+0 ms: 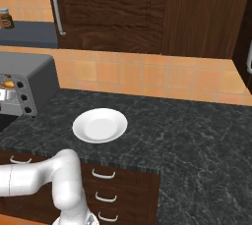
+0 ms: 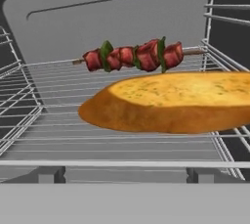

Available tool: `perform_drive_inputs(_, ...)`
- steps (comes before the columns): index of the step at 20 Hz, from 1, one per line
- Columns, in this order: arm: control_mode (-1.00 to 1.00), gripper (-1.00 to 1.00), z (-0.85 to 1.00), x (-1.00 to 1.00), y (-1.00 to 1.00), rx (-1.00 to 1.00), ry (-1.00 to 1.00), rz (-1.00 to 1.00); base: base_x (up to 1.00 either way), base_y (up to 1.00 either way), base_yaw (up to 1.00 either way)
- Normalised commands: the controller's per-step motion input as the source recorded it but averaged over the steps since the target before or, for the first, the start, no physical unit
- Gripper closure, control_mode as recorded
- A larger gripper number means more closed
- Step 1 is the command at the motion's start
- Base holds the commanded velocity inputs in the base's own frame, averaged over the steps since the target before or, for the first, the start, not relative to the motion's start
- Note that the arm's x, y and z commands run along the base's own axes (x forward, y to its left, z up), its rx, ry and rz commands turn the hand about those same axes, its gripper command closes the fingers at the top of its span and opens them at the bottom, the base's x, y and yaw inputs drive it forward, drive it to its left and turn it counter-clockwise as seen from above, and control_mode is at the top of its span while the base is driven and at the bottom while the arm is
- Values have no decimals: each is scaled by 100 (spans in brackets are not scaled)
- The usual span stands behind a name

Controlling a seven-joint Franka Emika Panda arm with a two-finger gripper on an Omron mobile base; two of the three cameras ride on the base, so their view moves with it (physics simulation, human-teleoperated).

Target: Pick up the kebab skewer and baguette bread, and place them inside the toaster oven. Close the toaster oven door and start by setting the timer.

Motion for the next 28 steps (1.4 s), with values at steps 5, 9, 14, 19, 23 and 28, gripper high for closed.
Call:
perform_drive_inputs(5,-100,-100,-2,7,9,0,0,0,0,0,0)
perform_drive_inputs(9,-100,-100,0,0,5,0,0,0,0,0,0)
perform_drive_inputs(14,-100,-100,-1,-11,0,0,2,0,0,0,0)
perform_drive_inputs(19,-100,-100,0,-28,0,0,0,0,0,0,0)
perform_drive_inputs(23,-100,-100,0,-48,0,0,0,-2,0,0,0)
perform_drive_inputs(28,-100,-100,0,-50,0,0,2,-3,0,0,0)
